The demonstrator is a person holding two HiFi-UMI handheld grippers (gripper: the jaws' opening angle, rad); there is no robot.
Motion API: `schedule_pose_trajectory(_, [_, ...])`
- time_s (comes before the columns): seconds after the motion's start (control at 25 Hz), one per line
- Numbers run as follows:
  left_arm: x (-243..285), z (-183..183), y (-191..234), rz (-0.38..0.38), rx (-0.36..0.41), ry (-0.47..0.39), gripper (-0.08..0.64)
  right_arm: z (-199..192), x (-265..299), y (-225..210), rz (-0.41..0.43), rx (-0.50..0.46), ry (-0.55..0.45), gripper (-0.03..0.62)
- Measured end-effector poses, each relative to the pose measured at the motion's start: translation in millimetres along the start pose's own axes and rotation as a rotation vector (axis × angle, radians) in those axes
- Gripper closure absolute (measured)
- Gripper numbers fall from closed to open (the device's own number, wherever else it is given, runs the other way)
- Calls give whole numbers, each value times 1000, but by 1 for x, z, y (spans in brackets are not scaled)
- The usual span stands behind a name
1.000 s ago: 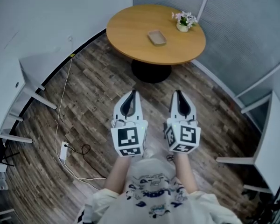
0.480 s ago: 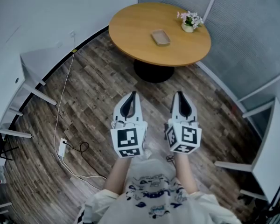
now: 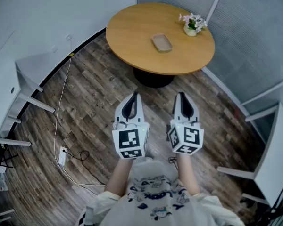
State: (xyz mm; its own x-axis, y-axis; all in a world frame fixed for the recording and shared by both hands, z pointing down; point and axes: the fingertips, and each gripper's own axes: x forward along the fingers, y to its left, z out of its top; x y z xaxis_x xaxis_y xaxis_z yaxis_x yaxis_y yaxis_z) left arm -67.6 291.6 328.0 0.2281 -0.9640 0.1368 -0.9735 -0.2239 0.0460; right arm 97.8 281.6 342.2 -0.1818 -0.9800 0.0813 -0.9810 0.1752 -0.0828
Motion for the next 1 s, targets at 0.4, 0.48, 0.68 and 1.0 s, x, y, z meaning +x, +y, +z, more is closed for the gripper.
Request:
schedule_pose_trajectory(0.4, [113,24,33,-53,-2,5,555,18,110,-10,-40,-8,-5,571])
schedule_pose_trajectory(0.48, [132,30,38,-65,-2,1,555,22,128,-13,-57,-3,-7,571])
schedule_pose_trajectory(0.68, [177,40,57,-88,2,-1,555,30,176,-14,-85,7,-14,571])
schedule_pose_trajectory(1.0, [228,35,76,-98,-10,29,555,25,223,-17,-97,3,5,571])
